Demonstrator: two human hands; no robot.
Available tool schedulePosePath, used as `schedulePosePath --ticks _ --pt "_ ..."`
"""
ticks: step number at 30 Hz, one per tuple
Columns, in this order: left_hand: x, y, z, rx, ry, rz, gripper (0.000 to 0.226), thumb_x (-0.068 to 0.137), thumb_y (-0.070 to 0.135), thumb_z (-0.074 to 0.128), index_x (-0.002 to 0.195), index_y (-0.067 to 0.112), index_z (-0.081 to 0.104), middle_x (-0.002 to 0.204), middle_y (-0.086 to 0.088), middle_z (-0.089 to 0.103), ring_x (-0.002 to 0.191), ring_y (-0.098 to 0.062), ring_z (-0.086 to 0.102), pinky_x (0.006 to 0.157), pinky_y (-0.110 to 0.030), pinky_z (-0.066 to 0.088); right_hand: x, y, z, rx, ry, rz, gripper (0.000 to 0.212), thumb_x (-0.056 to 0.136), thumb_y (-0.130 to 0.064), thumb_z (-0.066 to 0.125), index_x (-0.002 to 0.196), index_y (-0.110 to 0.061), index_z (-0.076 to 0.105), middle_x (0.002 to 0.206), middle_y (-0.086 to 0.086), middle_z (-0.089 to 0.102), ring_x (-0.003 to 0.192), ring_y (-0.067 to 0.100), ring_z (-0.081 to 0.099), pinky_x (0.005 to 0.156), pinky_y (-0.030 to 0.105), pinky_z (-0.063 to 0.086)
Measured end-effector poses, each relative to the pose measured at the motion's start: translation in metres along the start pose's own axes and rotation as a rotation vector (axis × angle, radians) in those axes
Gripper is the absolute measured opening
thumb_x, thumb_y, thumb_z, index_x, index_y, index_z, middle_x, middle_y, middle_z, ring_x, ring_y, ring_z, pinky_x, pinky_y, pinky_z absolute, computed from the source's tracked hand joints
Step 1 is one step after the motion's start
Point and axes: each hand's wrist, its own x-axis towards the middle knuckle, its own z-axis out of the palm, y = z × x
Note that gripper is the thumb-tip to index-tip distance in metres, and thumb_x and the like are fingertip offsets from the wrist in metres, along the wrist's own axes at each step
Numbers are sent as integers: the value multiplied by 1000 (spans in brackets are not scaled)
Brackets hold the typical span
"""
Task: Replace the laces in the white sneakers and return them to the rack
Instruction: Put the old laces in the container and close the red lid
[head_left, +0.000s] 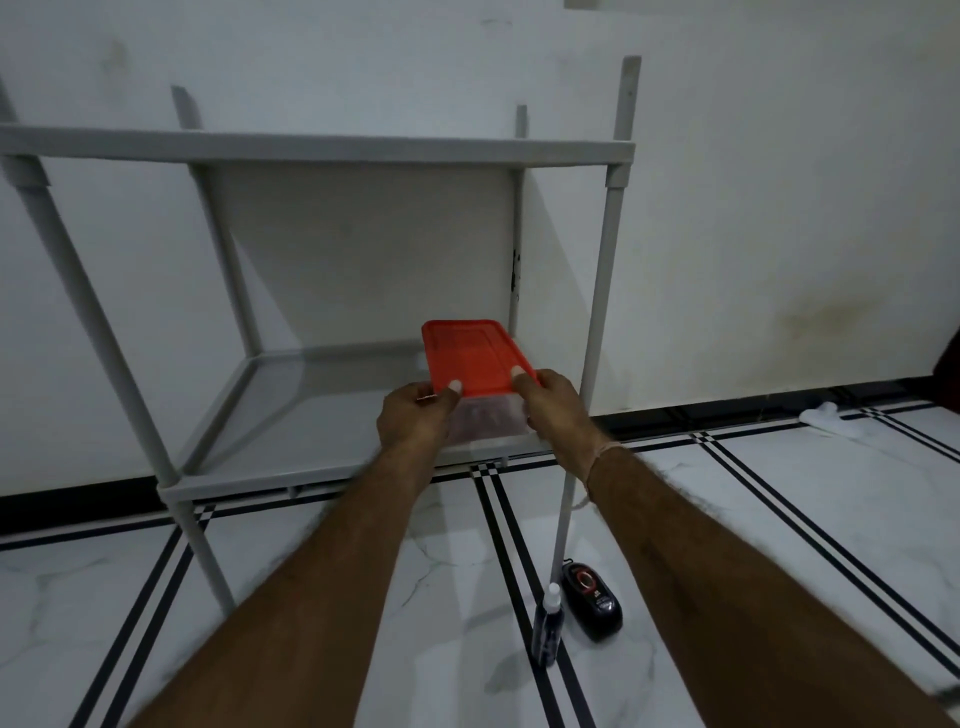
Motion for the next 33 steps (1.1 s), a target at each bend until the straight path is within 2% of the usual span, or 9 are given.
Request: schedulePosePath --ticks 7,13,15,17,22,26,28,31,33 --pt "-1 -14 -8 16 -30 -26 43 84 42 79 110 8 71 106 -17 72 83 -20 67 87 -39 61 -5 3 -1 -65 94 -6 48 100 -50 57 127 -11 59 111 9 69 100 27 68 89 43 58" --pt "-86 -29 -26 162 -1 229 51 87 39 76 130 22 56 121 5 61 103 -14 62 87 -30 54 -95 17 -8 -56 140 -103 48 98 -33 66 141 -19 51 133 -1 59 109 8 61 88 21 53" --pt "-126 -52 -38 202 -58 252 46 86 38 77 126 25 57 118 8 62 102 -10 61 85 -26 52 -136 35 -10 -69 80 -94 45 98 -33 67 139 -21 53 133 -3 60 110 5 62 93 28 56" --pt "-165 -80 -51 267 -131 205 48 85 39 78 126 27 56 119 11 62 102 -7 61 84 -25 51 -175 54 -10 -83 15 -47 44 97 -37 68 137 -24 54 132 -5 61 113 7 64 96 33 57" --pt "-260 -164 -75 412 -361 -16 50 83 42 79 125 30 55 114 8 62 95 -11 63 80 -24 52 -290 119 -18 -242 -227 131 53 92 -41 73 138 -22 54 133 -1 62 114 5 64 85 13 54" --pt "-329 -222 -86 525 -550 -158 54 81 38 82 128 25 58 114 3 65 87 -3 60 71 -8 44 -379 179 -26 -788 -491 288 115 69 -72 78 160 -36 17 162 2 31 143 23 39 112 45 44" --pt "-363 -245 -90 595 -595 -257 54 82 39 80 129 26 58 116 4 65 94 -10 61 76 -12 44 -420 199 -30 -975 -581 392 130 65 -70 82 161 -37 2 168 4 13 149 29 28 115 48 37" --pt "-399 -263 -89 606 -636 -339 53 85 36 78 132 24 57 121 1 65 103 -12 60 86 -20 46 -463 216 -25 -1015 -606 376 120 71 -57 85 162 -32 10 164 4 20 148 27 29 117 42 34" --pt "-414 -268 -86 596 -658 -387 54 86 34 78 134 21 57 123 0 65 104 -12 60 87 -20 44 -475 234 -21 -1001 -509 325 92 80 -43 83 154 -30 31 153 1 36 134 19 45 110 33 42"
